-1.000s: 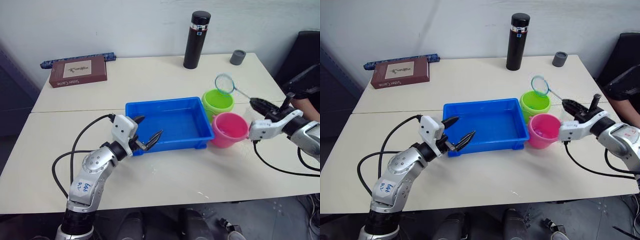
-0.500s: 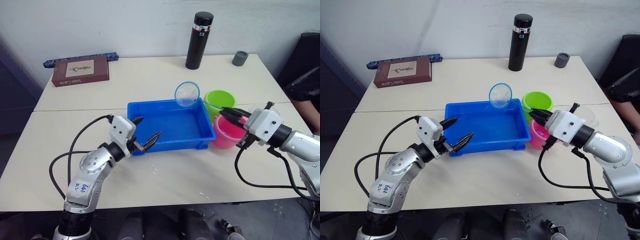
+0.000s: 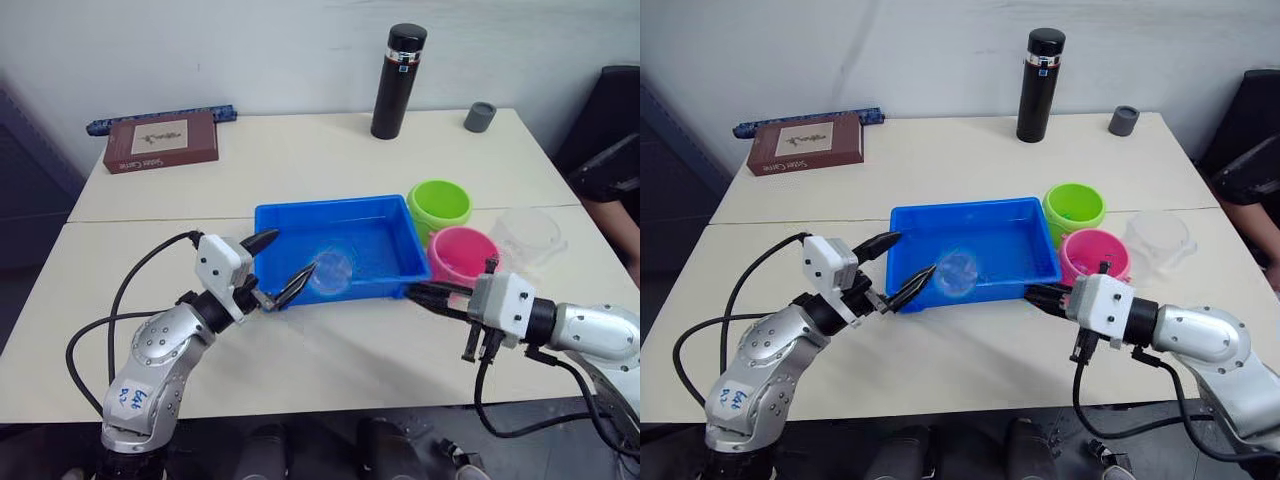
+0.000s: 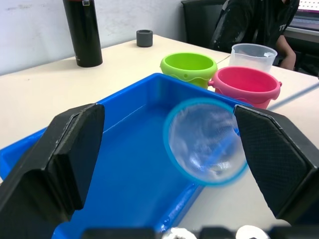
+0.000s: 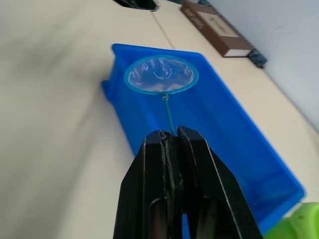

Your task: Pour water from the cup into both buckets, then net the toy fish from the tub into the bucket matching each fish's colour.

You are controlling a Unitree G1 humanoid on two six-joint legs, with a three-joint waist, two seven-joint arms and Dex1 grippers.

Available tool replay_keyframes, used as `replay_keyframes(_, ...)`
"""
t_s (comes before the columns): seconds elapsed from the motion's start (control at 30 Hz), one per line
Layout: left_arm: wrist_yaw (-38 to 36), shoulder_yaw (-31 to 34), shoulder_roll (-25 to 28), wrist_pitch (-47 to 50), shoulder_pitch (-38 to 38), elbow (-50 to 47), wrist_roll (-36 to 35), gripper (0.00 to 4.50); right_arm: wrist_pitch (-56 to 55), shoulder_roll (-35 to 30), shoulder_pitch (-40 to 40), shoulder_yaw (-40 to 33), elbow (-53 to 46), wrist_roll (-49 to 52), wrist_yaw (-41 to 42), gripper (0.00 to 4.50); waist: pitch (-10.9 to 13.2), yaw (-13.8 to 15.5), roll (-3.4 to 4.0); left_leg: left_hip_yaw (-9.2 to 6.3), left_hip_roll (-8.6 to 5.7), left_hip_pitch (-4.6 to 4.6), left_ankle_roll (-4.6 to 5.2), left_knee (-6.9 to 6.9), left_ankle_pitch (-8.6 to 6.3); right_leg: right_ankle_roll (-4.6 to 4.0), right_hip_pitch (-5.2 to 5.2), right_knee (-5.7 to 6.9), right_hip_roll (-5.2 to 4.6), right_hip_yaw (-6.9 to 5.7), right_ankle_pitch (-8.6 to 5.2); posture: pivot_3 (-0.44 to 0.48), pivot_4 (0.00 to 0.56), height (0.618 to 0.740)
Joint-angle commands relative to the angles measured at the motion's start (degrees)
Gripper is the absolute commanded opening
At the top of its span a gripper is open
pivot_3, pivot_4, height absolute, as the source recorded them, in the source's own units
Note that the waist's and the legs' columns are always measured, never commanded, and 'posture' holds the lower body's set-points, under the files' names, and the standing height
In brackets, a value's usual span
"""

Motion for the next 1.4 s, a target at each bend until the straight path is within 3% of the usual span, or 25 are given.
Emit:
replay_keyframes(0.03,0.9,0.6,0.5,0.4,1.7,-4.3,-1.5,4.46,5.3,1.5,3.4,2.0,-5.7,4.3,2.1,0.00,0.0,0.0,-0.01,-0.01,0.00,0.00,0.00,-0.01,0.00,-0.01,0.01,0.00,0.00,-0.01,-0.01,0.000,0.150,0.740)
replay_keyframes(0.27,1.9,0.4,0.6,1.1,1.6,-4.6,-1.7,4.46,16.1,3.0,2.5,6.7,-4.6,9.7,4.8,0.00,0.0,0.1,-0.02,-0.06,-0.01,0.00,0.00,0.00,0.00,-0.02,0.01,0.00,0.01,-0.02,-0.01,0.000,0.150,0.740)
replay_keyframes(0.4,2.3,0.3,0.7,1.3,1.4,-4.9,-1.7,4.46,18.8,6.6,-2.1,9.5,-0.7,9.1,4.5,0.00,0.0,0.0,-0.02,-0.08,0.00,0.00,0.00,0.00,0.00,-0.04,0.01,0.00,0.01,-0.04,-0.02,0.000,0.150,0.740)
replay_keyframes(0.77,3.5,-0.4,0.4,1.8,0.5,-4.8,-1.6,4.46,13.1,14.3,-9.7,18.0,13.2,-1.3,9.0,0.00,0.0,0.0,-0.03,-0.16,-0.01,-0.04,-0.01,-0.02,-0.01,-0.08,-0.01,-0.01,0.02,-0.13,-0.05,0.000,0.150,0.740)
replay_keyframes(0.83,3.8,-0.7,0.2,1.9,0.2,-4.9,-1.5,4.50,11.5,15.2,-10.0,18.9,15.4,-2.9,9.3,0.83,0.0,0.1,-0.03,-0.15,-0.02,-0.05,-0.01,-0.01,-0.01,-0.07,-0.01,-0.01,0.01,-0.12,-0.04,0.000,0.150,0.740)
replay_keyframes(0.87,3.9,-0.8,0.2,1.9,0.2,-5.0,-1.5,4.50,11.1,15.6,-10.2,19.0,16.1,-3.4,9.5,0.98,0.0,0.1,-0.03,-0.16,-0.02,-0.05,-0.01,-0.01,-0.01,-0.07,0.00,-0.01,0.01,-0.14,-0.04,0.000,0.150,0.740)
replay_keyframes(0.93,4.0,-0.8,0.2,2.0,0.1,-5.0,-1.6,4.50,10.3,16.2,-10.5,18.9,17.0,-4.2,9.9,1.93,0.0,0.0,-0.04,-0.16,-0.01,-0.05,-0.02,-0.02,-0.01,-0.08,-0.01,-0.01,0.01,-0.15,-0.04,0.000,0.150,0.740)
replay_keyframes(1.13,4.3,-1.0,0.4,2.3,-0.4,-5.0,-1.9,4.50,8.3,16.7,-10.6,17.6,18.3,-6.3,10.5,4.20,0.0,-0.1,-0.04,-0.16,0.01,-0.04,-0.04,-0.04,-0.01,-0.08,-0.01,0.00,0.04,-0.15,-0.04,0.000,0.150,0.740)
replay_keyframes(1.4,4.2,-1.4,0.3,2.0,-0.3,-4.3,-2.0,4.50,11.4,13.2,-10.4,10.5,12.0,-3.6,10.1,4.20,0.0,0.0,-0.04,-0.16,-0.01,-0.05,-0.04,-0.02,-0.01,-0.08,0.00,0.00,0.02,-0.15,-0.04,0.000,0.150,0.740)
